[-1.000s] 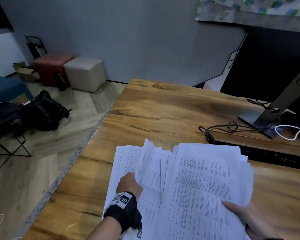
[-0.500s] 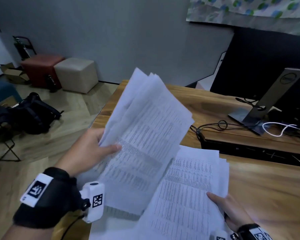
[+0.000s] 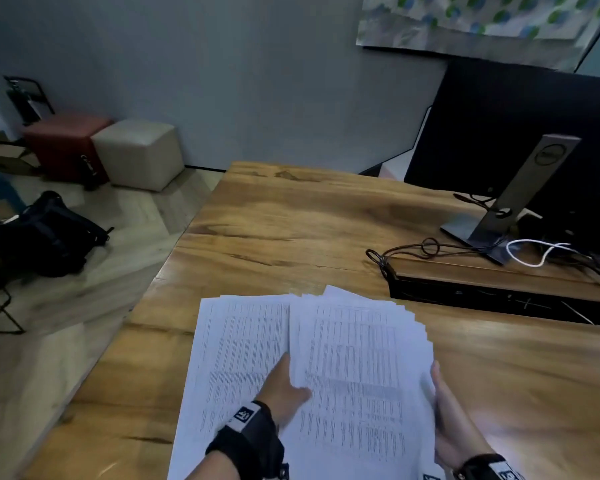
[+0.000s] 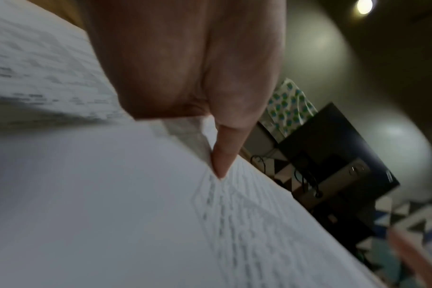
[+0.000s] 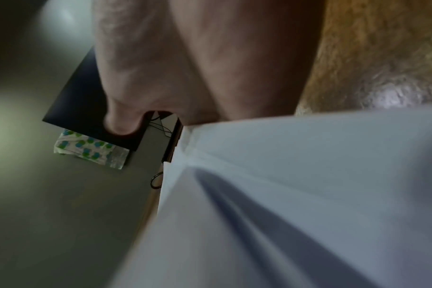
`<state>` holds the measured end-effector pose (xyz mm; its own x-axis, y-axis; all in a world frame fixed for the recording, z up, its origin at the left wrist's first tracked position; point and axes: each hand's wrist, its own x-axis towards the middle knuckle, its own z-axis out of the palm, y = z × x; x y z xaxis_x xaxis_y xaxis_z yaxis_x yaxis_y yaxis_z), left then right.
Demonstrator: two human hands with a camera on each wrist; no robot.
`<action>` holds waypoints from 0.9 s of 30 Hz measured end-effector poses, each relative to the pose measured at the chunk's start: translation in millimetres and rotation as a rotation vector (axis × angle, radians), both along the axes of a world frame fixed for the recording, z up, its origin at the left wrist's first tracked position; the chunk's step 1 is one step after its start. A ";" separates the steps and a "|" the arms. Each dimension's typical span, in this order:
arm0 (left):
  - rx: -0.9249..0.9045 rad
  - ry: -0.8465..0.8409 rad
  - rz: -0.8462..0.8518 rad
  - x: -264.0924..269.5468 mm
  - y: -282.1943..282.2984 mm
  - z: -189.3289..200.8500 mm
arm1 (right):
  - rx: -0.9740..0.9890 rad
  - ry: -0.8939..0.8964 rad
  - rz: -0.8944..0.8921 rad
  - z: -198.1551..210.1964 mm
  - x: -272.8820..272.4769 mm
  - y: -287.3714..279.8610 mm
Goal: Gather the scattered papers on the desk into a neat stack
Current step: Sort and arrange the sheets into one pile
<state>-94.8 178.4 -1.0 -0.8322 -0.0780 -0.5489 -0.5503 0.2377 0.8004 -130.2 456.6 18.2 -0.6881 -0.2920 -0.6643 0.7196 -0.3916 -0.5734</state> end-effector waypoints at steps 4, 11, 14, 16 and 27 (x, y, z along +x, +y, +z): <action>-0.256 0.008 -0.058 0.6 -0.3 -5.5 | 0.202 0.136 0.157 -5.0 -4.1 -3.0; -0.837 -0.400 0.383 5.4 -69.1 -4.9 | 0.284 0.197 0.161 -5.8 -6.4 -6.4; -0.753 -0.407 0.468 -0.8 -78.4 -10.0 | 0.310 0.213 0.209 -5.5 -8.0 -9.3; -0.669 -0.398 0.498 -4.2 -87.4 -11.0 | 0.314 0.220 0.214 -3.5 -7.6 -12.6; -0.765 0.240 0.302 16.2 -117.4 48.6 | 0.333 0.262 0.228 -12.2 -9.4 -25.4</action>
<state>-78.7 61.0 47.6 -0.8033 -0.5919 -0.0663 -0.5129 0.6308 0.5823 -139.6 431.2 6.0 -0.7881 -0.2555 -0.5600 0.5802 -0.0045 -0.8144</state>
